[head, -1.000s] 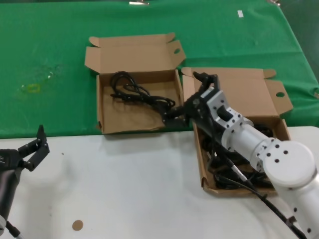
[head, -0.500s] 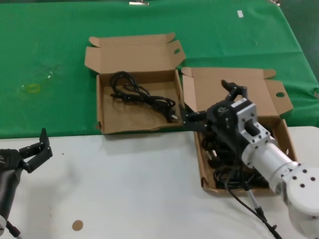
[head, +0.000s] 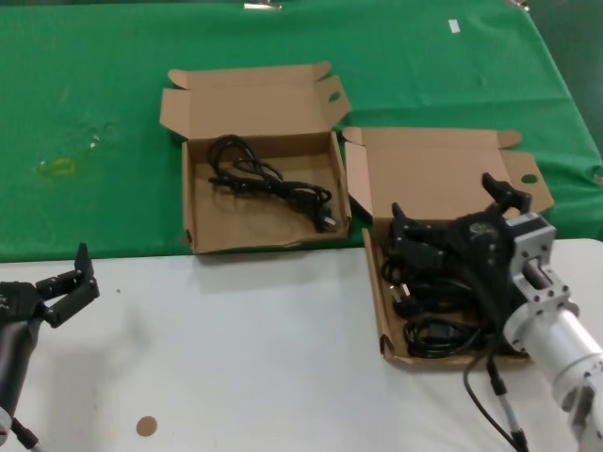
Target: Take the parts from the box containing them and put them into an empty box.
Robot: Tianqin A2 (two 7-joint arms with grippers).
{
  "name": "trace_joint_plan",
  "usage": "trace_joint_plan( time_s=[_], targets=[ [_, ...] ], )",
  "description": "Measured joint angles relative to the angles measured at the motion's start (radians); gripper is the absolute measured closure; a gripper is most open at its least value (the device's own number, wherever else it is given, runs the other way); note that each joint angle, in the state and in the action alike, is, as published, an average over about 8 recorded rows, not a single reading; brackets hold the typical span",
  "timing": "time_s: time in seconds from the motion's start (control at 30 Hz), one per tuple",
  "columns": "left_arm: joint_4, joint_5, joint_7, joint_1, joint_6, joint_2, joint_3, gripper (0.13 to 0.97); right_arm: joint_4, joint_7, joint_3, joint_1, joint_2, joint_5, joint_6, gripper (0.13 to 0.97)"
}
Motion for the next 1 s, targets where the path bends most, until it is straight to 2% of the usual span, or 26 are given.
trace_joint_plan(
  time_s=[0.3,1.0],
  targets=[
    [0.0,0.0,0.0,0.0,0.0,0.0,0.0,0.132,0.065,-0.017,0.039,-0.084,0.012,0.072,0.051,0.129],
    [0.0,0.0,0.0,0.0,0.0,0.0,0.0,0.132,0.07,-0.018,0.042,-0.09,0.013,0.077,0.055,0.129]
  ],
)
